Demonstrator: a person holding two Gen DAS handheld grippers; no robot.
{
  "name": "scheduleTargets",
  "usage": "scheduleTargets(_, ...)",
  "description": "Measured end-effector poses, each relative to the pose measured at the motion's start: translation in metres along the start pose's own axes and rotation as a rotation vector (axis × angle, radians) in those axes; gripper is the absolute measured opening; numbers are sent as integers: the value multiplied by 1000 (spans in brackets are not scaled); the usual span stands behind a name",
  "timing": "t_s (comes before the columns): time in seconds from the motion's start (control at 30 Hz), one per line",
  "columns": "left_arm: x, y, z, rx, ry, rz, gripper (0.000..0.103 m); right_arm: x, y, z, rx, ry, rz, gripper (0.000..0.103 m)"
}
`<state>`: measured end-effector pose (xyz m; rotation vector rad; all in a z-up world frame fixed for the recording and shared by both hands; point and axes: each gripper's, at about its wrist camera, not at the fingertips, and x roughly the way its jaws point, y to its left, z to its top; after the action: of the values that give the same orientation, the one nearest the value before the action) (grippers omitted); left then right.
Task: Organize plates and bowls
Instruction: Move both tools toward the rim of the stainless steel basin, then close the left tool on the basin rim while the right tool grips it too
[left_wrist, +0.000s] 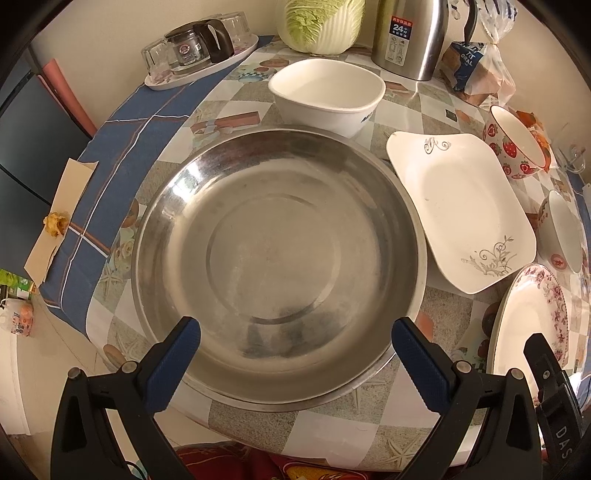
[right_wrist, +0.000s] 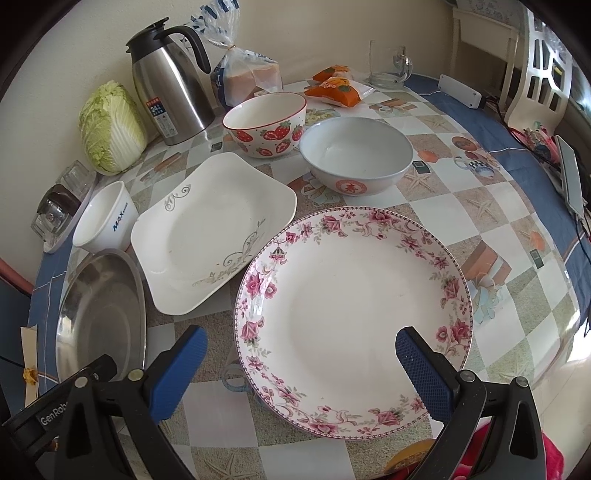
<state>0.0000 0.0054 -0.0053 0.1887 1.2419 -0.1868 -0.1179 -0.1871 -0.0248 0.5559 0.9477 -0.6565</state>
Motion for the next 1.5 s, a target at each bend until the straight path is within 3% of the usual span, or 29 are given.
scheduleTargets(0.57, 1, 13, 3, -27, -49, -65, 103, 4, 14, 2, -54, 1, 20, 103)
scheduleTargets(0.77, -7, 44, 8, -77, -192, -31, 103, 7, 43, 6, -180, 1, 157, 103)
scheduleTargets(0.93, -1, 73, 11, -128, -227, -32, 103, 7, 73, -1, -303, 12, 265, 103)
scheduleTargets(1.07, 12, 94, 11, -152, -204, -36, 103, 5, 84, -3, -340, 5, 334, 101)
scheduleTargets(1.17, 21, 106, 10, -169, -188, -43, 103, 11, 89, -3, -348, 36, 373, 93)
scheduleTargets(1.23, 25, 113, 9, -179, -183, -51, 103, 19, 92, -4, -349, 76, 398, 80)
scheduleTargets(1.5, 40, 134, 8, -228, -183, -81, 103, 34, 105, -9, -374, 143, 385, 66)
